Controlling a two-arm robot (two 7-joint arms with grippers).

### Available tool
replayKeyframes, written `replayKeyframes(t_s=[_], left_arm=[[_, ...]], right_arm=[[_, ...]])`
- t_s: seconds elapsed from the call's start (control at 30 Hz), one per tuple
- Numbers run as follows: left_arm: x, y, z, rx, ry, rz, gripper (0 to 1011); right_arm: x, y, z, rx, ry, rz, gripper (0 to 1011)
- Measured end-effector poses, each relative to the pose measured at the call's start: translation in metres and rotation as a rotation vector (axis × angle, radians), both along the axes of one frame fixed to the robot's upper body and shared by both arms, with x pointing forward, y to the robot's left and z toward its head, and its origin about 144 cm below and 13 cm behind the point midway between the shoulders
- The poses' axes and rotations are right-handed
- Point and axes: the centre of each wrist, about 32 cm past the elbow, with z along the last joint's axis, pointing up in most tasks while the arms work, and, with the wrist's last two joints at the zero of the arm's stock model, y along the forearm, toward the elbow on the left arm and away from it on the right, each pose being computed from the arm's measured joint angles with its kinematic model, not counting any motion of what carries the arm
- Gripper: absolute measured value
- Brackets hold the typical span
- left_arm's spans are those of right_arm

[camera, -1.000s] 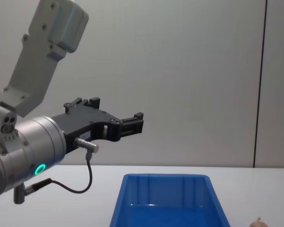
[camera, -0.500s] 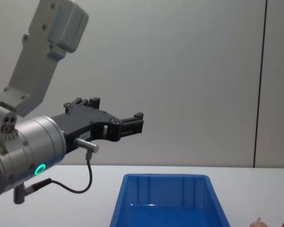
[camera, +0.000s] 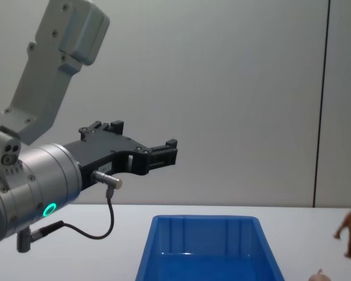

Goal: Pick up the two dolls from the table and place them into the box.

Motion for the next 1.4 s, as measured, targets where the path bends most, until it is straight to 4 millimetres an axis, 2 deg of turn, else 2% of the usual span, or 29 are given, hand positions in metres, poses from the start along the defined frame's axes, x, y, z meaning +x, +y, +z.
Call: replayKeyframes(t_s=[0.3, 0.53, 0.97, 1.07, 1.17, 1.4], left_arm=[[0.000, 0.000, 0.000, 0.000, 0.000, 0.000, 1004], [0.000, 0.000, 0.000, 0.000, 0.000, 0.000, 1004], [0.000, 0.000, 0.000, 0.000, 0.000, 0.000, 1004], [0.000, 0.000, 0.000, 0.000, 0.000, 0.000, 1004], [0.000, 0.000, 0.000, 0.000, 0.000, 0.000, 1004], [0.000, 0.000, 0.000, 0.000, 0.000, 0.000, 1004]], right_arm=[[0.011, 0.008, 0.018, 0.002, -0.047, 0.091, 415], [0.025, 0.023, 0.032, -0.010, -0.042, 0.194, 415], [0.054, 0.057, 0.032, -0.056, 0.063, 0.316, 417], [0.058, 0.063, 0.030, -0.064, 0.079, 0.328, 475], [0.064, 0.069, 0.029, -0.073, 0.095, 0.336, 615], [0.068, 0.074, 0.028, -0.081, 0.096, 0.331, 809]])
